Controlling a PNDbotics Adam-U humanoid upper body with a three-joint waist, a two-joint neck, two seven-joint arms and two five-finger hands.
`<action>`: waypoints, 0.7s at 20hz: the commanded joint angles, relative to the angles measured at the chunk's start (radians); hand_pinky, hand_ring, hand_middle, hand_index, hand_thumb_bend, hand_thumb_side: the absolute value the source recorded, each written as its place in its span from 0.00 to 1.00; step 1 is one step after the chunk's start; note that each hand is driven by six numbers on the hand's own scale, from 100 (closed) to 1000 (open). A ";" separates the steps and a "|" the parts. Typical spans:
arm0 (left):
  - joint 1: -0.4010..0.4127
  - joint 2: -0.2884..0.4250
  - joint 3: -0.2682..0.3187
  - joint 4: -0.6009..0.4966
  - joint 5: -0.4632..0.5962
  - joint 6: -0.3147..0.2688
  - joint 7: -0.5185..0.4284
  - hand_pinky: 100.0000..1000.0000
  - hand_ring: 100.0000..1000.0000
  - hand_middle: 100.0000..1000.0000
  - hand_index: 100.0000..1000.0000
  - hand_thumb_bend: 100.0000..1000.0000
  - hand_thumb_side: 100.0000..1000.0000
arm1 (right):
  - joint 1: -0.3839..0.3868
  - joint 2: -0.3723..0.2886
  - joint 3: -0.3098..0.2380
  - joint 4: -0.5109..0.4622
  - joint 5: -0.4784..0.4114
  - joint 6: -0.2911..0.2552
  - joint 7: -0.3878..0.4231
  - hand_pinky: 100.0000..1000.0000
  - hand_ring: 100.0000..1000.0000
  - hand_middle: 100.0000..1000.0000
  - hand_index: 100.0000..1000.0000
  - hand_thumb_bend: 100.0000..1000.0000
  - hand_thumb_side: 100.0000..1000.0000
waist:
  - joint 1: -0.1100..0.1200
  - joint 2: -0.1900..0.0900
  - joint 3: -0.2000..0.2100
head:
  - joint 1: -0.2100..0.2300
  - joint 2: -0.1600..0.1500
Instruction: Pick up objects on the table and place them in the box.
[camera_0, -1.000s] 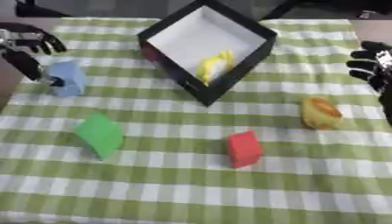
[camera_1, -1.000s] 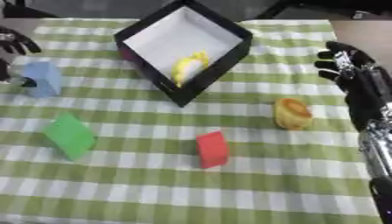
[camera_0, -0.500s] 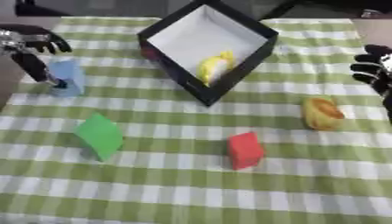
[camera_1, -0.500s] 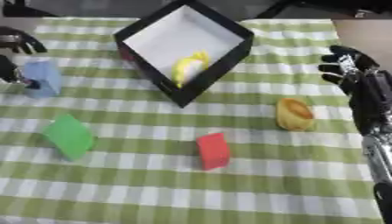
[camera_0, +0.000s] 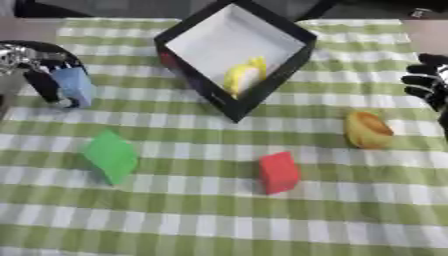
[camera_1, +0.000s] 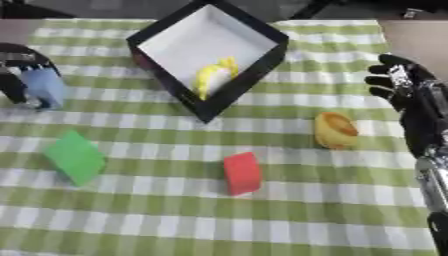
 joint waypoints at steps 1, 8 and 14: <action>-0.031 0.021 0.012 -0.024 -0.003 0.011 -0.001 0.80 0.77 0.70 0.71 0.08 0.00 | -0.010 -0.012 -0.008 -0.011 0.007 -0.002 -0.003 0.81 0.75 0.68 0.80 0.00 0.63 | -0.004 -0.003 0.001 | 0.002 -0.003; -0.080 0.021 -0.006 -0.202 0.140 0.021 -0.020 0.81 0.76 0.68 0.69 0.00 0.00 | -0.009 -0.020 -0.009 -0.013 0.003 -0.005 -0.002 0.81 0.75 0.68 0.80 0.00 0.63 | -0.002 -0.018 0.003 | -0.010 0.007; -0.154 -0.009 -0.047 -0.333 0.237 0.053 -0.061 0.81 0.76 0.69 0.69 0.00 0.00 | -0.015 -0.030 -0.008 -0.017 -0.003 -0.007 0.001 0.81 0.75 0.68 0.80 0.00 0.62 | 0.002 -0.032 -0.002 | -0.032 0.009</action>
